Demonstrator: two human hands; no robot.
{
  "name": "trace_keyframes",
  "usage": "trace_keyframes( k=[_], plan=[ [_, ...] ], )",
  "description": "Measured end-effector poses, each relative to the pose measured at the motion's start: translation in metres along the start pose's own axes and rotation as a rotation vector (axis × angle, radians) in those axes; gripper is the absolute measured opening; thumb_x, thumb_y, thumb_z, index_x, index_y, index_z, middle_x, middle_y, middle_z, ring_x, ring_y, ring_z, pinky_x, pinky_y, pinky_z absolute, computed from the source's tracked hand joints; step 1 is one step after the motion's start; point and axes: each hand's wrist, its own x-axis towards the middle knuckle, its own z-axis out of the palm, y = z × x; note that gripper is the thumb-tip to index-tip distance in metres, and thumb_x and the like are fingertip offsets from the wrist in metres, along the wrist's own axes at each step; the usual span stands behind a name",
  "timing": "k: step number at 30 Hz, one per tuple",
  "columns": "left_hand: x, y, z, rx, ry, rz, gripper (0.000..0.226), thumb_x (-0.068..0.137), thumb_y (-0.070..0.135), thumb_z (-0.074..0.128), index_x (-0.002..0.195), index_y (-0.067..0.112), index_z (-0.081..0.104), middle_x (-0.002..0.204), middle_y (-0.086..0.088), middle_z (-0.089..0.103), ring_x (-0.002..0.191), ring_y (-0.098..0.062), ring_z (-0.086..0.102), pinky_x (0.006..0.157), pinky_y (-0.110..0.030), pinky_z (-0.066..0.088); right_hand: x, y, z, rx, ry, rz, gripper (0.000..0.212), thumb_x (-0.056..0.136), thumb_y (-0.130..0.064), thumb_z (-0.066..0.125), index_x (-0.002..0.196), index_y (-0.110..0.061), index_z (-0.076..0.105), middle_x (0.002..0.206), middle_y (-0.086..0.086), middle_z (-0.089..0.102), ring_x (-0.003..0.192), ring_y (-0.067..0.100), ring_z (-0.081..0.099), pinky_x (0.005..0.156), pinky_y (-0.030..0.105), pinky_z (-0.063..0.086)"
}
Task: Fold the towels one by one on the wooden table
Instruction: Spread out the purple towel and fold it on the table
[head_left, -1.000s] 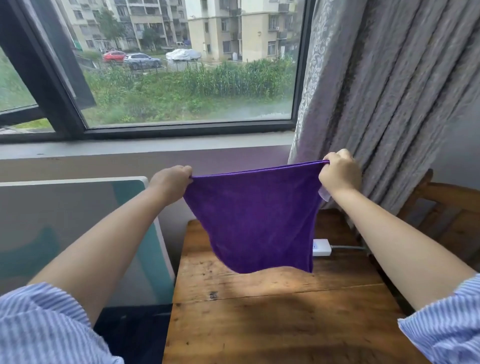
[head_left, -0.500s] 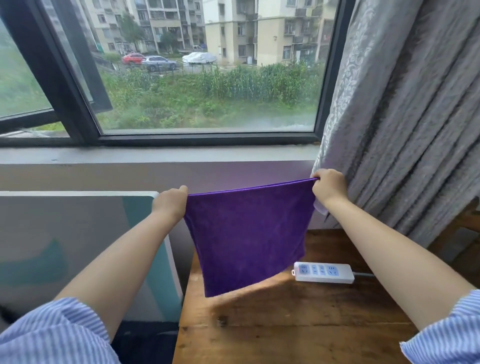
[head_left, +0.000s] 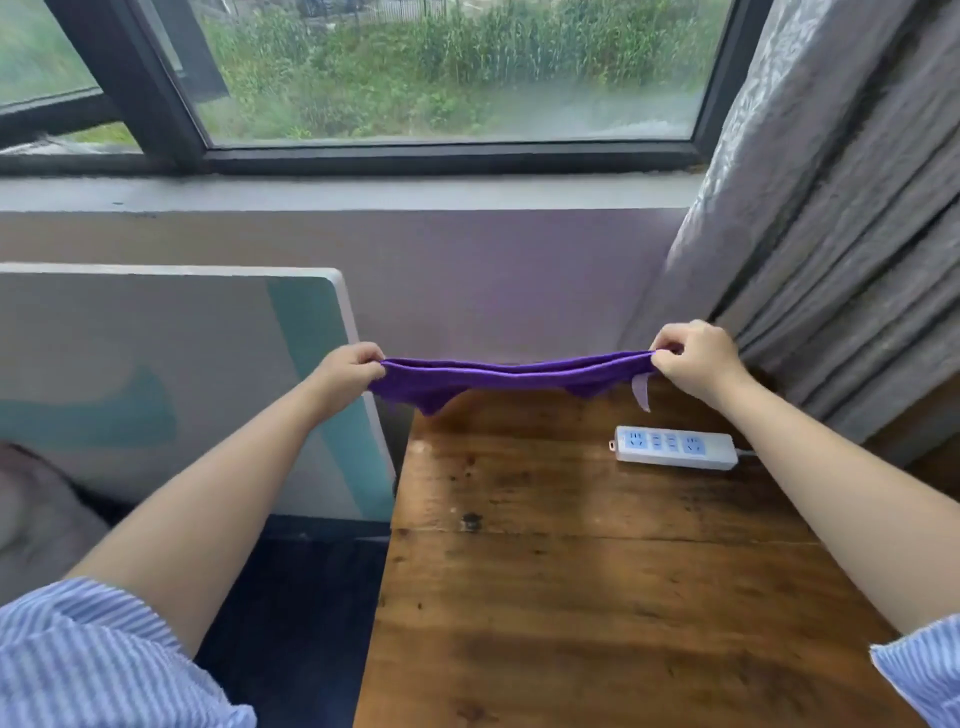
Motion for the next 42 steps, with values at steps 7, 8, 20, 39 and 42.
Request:
trace_keyframes(
  k=[7, 8, 20, 39, 42],
  plan=[
    [-0.053, -0.062, 0.063, 0.335, -0.686, -0.39, 0.028, 0.086, 0.0, 0.047, 0.063, 0.016, 0.052, 0.07, 0.0, 0.05, 0.066, -0.009, 0.049, 0.059, -0.009, 0.044, -0.083, 0.041, 0.054, 0.004, -0.781, 0.182, 0.024, 0.076, 0.001, 0.05, 0.054, -0.007, 0.054, 0.071, 0.016, 0.055, 0.069, 0.02, 0.049, 0.057, 0.024, 0.035],
    [-0.059, -0.07, 0.075, 0.349, -0.749, -0.437, 0.024, 0.087, 0.0, 0.047, 0.07, 0.015, 0.056, 0.078, -0.001, 0.053, 0.075, -0.013, 0.054, 0.069, -0.017, 0.048, -0.095, 0.044, 0.061, -0.01, -0.877, 0.208, 0.028, 0.075, 0.002, 0.049, 0.05, -0.009, 0.05, 0.066, 0.012, 0.05, 0.065, 0.018, 0.046, 0.057, 0.025, 0.034],
    [-0.114, -0.132, 0.126, 0.169, -1.017, -0.825, 0.029, 0.089, 0.005, 0.041, 0.117, 0.008, 0.042, 0.114, -0.01, 0.051, 0.092, -0.022, 0.059, 0.067, -0.027, 0.053, -0.167, 0.074, 0.111, 0.141, -1.224, 0.714, 0.016, 0.075, 0.006, 0.033, 0.068, -0.005, 0.043, 0.072, 0.009, 0.046, 0.061, 0.025, 0.052, 0.054, 0.025, 0.046],
    [-0.032, -0.16, 0.152, -0.138, -0.11, -0.469, 0.022, 0.095, 0.019, 0.047, 0.073, 0.016, 0.051, 0.073, 0.004, 0.05, 0.082, -0.018, 0.048, 0.064, -0.024, 0.042, -0.098, 0.097, 0.16, 0.332, -0.365, 0.601, 0.012, 0.09, -0.008, 0.048, 0.096, -0.007, 0.059, 0.096, 0.014, 0.059, 0.086, 0.022, 0.054, 0.073, 0.032, 0.046],
    [-0.02, -0.163, 0.163, -0.019, -0.055, -0.475, 0.015, 0.094, 0.02, 0.047, 0.089, 0.009, 0.055, 0.083, -0.001, 0.053, 0.084, -0.017, 0.047, 0.064, -0.025, 0.034, -0.082, 0.098, 0.17, 0.26, -0.386, 0.569, 0.017, 0.091, -0.009, 0.048, 0.101, -0.003, 0.06, 0.102, 0.015, 0.061, 0.088, 0.02, 0.052, 0.073, 0.028, 0.041]
  ],
)
